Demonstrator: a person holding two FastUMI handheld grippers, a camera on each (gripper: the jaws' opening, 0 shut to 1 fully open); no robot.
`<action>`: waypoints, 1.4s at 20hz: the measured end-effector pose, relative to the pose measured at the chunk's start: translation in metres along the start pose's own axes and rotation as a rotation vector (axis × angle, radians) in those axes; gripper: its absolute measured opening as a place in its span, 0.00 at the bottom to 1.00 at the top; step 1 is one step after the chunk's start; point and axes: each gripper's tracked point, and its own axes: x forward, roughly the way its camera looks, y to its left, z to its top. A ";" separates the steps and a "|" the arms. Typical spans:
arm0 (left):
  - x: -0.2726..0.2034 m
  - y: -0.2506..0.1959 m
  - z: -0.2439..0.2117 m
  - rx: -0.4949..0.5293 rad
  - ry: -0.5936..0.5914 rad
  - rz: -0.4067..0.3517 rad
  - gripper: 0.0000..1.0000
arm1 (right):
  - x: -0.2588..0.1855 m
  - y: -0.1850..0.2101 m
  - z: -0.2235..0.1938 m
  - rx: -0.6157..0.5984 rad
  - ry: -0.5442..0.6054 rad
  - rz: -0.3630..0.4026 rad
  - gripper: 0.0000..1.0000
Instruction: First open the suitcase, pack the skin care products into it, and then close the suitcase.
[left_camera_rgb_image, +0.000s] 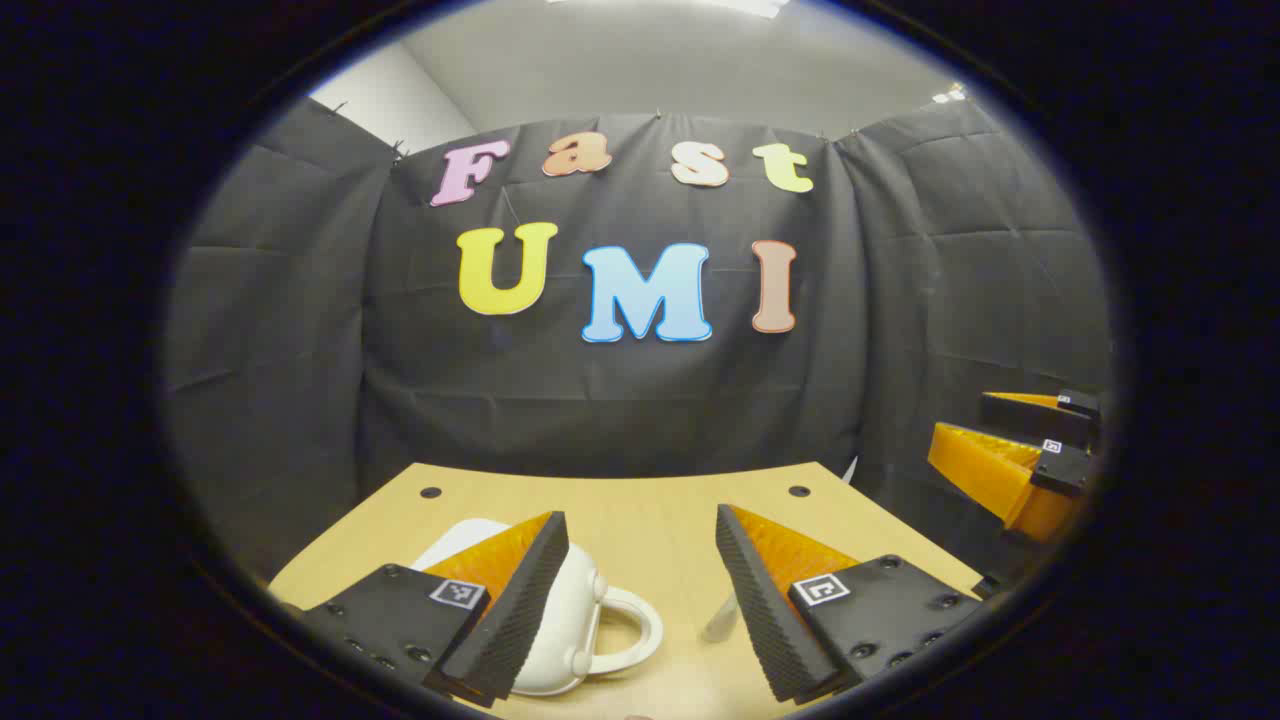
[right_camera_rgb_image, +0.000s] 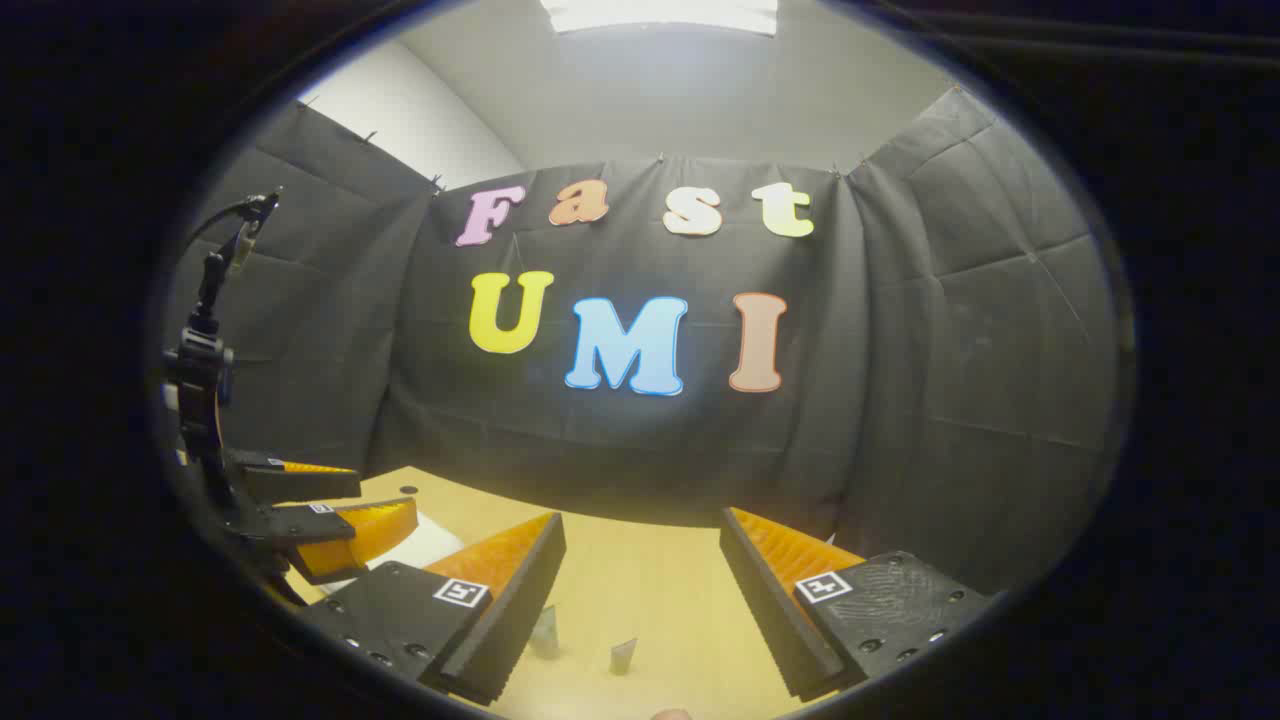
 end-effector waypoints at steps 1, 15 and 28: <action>-0.001 -0.001 0.000 0.000 -0.003 -0.002 0.96 | -0.001 0.000 0.001 0.003 -0.001 0.002 0.94; 0.002 -0.012 -0.009 -0.014 0.019 -0.029 0.95 | -0.001 -0.004 -0.009 0.034 0.016 0.007 0.94; 0.082 -0.011 -0.180 -0.161 0.736 -0.138 0.95 | 0.011 -0.029 -0.020 0.023 0.029 -0.017 0.95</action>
